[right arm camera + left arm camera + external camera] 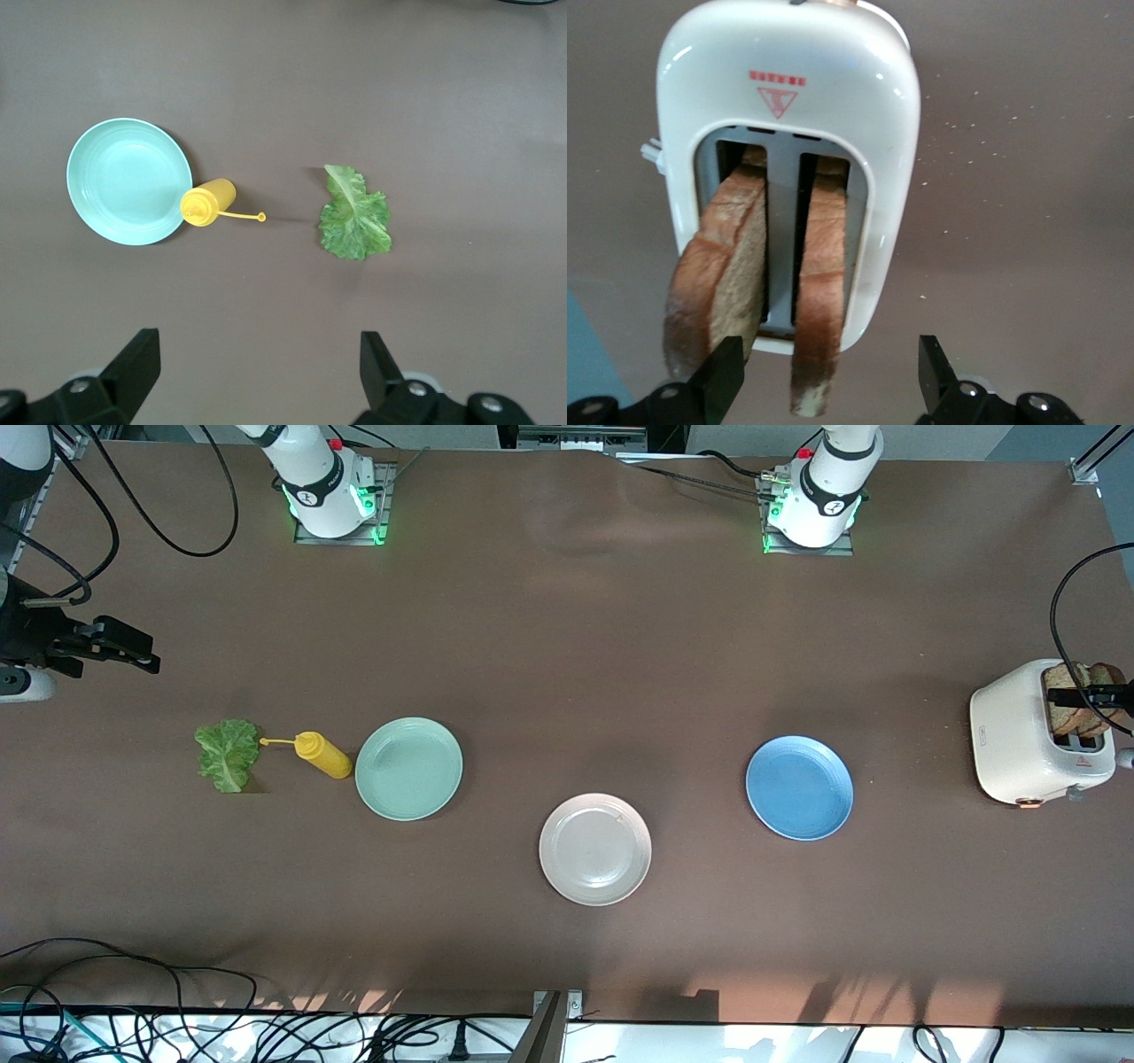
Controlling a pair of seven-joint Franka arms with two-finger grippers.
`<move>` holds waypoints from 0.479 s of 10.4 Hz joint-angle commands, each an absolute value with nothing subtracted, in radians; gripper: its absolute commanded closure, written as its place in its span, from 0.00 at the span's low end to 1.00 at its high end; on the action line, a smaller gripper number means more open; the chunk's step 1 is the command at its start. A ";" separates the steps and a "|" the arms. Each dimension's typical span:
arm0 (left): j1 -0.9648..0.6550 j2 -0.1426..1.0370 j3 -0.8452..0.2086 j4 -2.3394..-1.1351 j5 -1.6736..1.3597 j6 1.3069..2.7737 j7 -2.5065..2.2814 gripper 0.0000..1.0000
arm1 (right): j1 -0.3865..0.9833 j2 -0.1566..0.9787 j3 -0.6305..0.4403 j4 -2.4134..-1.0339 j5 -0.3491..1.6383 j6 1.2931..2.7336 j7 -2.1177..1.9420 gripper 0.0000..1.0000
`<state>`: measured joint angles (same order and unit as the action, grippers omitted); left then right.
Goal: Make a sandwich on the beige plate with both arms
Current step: 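Reach the left gripper into the white toaster and grasp a bread slice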
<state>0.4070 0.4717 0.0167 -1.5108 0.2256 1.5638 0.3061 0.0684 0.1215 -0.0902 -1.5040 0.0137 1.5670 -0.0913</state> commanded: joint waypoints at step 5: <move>0.408 0.460 0.011 -1.519 0.262 1.543 0.324 1.00 | 0.066 0.121 -0.087 -1.489 0.002 1.551 -0.097 0.00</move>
